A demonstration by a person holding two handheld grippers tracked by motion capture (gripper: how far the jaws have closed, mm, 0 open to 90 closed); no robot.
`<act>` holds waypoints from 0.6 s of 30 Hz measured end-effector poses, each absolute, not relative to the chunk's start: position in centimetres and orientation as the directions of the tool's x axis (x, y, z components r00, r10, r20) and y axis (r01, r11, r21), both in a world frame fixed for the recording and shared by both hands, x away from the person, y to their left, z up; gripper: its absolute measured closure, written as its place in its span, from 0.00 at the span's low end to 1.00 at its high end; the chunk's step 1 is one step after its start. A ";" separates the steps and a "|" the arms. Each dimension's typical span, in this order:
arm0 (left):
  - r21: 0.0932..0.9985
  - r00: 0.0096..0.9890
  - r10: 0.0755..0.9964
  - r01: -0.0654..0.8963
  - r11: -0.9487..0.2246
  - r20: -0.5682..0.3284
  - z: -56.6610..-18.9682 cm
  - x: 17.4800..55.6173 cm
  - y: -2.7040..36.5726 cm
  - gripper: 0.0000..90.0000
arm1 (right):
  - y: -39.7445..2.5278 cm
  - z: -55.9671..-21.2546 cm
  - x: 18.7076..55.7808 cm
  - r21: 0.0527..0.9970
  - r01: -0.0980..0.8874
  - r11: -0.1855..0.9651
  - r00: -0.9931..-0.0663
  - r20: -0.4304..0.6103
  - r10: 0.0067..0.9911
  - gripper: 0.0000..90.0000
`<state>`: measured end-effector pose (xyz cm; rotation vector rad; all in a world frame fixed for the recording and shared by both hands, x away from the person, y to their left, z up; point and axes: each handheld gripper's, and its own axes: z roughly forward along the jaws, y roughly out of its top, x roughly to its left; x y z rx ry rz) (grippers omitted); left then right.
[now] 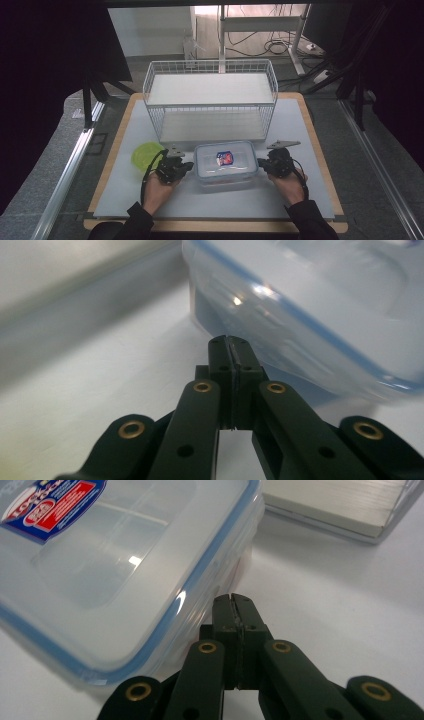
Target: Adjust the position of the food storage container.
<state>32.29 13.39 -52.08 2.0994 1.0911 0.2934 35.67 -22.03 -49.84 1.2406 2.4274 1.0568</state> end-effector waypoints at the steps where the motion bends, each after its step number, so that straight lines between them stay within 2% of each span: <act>1: 0.689 0.607 0.784 0.624 -0.369 -0.130 -52.5 32.6 13.0 1.00 | -22.0 -49.9 35.6 0.690 0.613 0.385 -0.622 0.120 0.774 1.00; 6: 0.662 0.605 0.790 0.633 -0.402 -0.099 -52.8 32.2 12.4 1.00 | -21.7 -49.8 34.7 0.686 0.607 0.402 -0.632 0.110 0.767 1.00; 13: 0.645 0.613 0.778 0.651 -0.400 -0.136 -52.6 30.4 12.6 1.00 | -21.6 -49.4 32.2 0.690 0.590 0.419 -0.645 0.091 0.758 1.00; 18: 0.635 0.634 0.767 0.634 -0.442 -0.099 -52.9 29.7 12.0 1.00 | -21.8 -49.1 30.2 0.698 0.573 0.429 -0.645 0.061 0.762 1.00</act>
